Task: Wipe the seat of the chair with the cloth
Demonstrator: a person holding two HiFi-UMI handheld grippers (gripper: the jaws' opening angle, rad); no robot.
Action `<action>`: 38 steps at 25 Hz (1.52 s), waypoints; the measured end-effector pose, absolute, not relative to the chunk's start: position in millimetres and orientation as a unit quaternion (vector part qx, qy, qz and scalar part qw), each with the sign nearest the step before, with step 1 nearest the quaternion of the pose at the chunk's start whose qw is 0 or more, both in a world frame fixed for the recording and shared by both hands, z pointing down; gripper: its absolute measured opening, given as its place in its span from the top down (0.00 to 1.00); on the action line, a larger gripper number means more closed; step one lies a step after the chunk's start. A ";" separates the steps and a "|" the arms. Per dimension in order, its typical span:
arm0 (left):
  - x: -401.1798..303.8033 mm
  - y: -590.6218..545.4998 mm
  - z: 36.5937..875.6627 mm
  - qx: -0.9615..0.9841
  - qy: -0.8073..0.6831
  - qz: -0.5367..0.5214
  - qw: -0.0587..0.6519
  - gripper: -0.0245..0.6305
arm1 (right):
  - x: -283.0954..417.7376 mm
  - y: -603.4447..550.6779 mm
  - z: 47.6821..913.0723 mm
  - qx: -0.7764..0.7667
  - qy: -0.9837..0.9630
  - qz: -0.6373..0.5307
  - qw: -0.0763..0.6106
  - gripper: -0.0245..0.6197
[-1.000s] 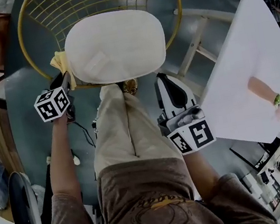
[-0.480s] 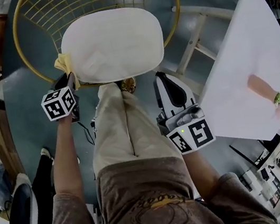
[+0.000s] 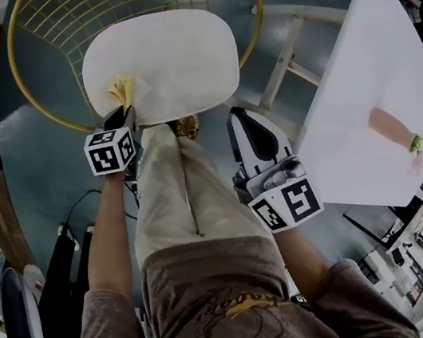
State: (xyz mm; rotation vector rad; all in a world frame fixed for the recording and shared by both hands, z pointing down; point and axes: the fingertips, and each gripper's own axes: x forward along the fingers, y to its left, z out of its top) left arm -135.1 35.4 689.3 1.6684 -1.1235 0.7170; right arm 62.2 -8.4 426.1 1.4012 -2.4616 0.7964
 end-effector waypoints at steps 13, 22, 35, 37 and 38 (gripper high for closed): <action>-28.0 31.4 702.5 0.718 -0.392 0.289 0.498 0.85 | 72.0 -7.2 424.5 0.479 -0.828 0.276 0.092 0.92; 50.6 17.7 692.7 0.722 -0.358 0.235 0.543 0.85 | 79.9 -4.1 424.5 0.480 -0.825 0.283 0.087 0.92; 104.9 7.1 672.4 0.743 -0.314 0.187 0.561 0.85 | 86.9 -4.1 426.3 0.482 -0.824 0.285 0.090 0.92; 111.5 5.3 669.2 0.747 -0.304 0.180 0.563 0.85 | 87.5 -5.2 428.0 0.483 -0.823 0.286 0.091 0.92; 114.1 4.8 668.7 0.750 -0.301 0.182 0.560 0.85 | 87.3 -5.8 428.3 0.483 -0.822 0.286 0.090 0.92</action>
